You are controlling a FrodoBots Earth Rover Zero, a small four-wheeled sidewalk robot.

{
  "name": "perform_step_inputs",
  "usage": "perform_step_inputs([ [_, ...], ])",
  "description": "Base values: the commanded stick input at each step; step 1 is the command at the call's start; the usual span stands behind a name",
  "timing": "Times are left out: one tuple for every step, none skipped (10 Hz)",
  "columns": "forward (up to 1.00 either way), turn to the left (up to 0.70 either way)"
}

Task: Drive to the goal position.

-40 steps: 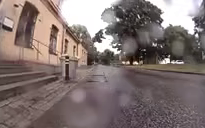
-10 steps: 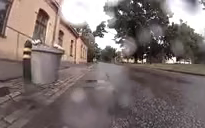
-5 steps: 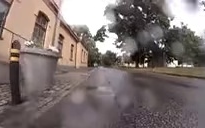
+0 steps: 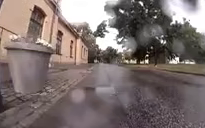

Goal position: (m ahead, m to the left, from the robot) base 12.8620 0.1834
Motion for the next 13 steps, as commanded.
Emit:
perform_step_inputs([
  [0.85,0.0],
  [0.85,0.0],
  [0.85,0.0],
  [0.85,0.0],
  [0.85,0.0],
  [0.85,0.0],
  [0.85,0.0],
  [0.85,0.0],
  [0.85,0.0],
  [0.85,0.0],
  [0.85,0.0],
  [0.85,0.0],
  [0.85,0.0],
])
